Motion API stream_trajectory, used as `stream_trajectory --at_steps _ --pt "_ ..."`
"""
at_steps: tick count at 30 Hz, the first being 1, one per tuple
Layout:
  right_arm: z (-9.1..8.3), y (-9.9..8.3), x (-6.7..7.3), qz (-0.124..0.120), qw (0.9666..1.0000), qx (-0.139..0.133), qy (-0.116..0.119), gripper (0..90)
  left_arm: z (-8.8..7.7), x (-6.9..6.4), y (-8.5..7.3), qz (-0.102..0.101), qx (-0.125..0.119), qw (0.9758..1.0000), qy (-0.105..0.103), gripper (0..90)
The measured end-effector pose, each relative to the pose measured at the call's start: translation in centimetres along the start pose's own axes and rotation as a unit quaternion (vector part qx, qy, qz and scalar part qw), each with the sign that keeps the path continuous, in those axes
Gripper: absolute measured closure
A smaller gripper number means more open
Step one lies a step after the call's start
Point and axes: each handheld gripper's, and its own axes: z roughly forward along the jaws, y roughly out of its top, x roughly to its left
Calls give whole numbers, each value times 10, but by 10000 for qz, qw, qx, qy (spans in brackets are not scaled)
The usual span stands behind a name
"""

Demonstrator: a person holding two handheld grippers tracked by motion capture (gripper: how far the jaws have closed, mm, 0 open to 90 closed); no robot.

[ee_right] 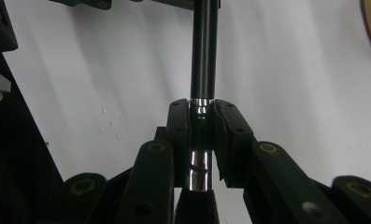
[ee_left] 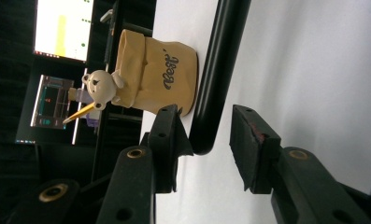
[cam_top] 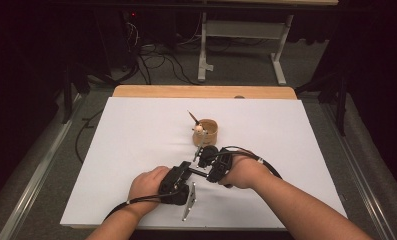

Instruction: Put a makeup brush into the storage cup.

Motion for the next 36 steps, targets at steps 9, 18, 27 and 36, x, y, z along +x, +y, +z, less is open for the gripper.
stream_trajectory --at_steps 9,18,27,36 --pt "0 3 0 -44 9998 173 8 791 0 0 0 142 32 9999 -77 675" --pt "2 5 0 -36 9998 183 12 791 -1 0 1 198 16 9998 -64 720" --pt "0 5 -1 -37 9999 138 1 791 -2 -1 2 257 8 9997 -34 746" --pt "0 7 0 -30 9999 116 -13 789 -1 0 1 263 36 9996 -40 769"
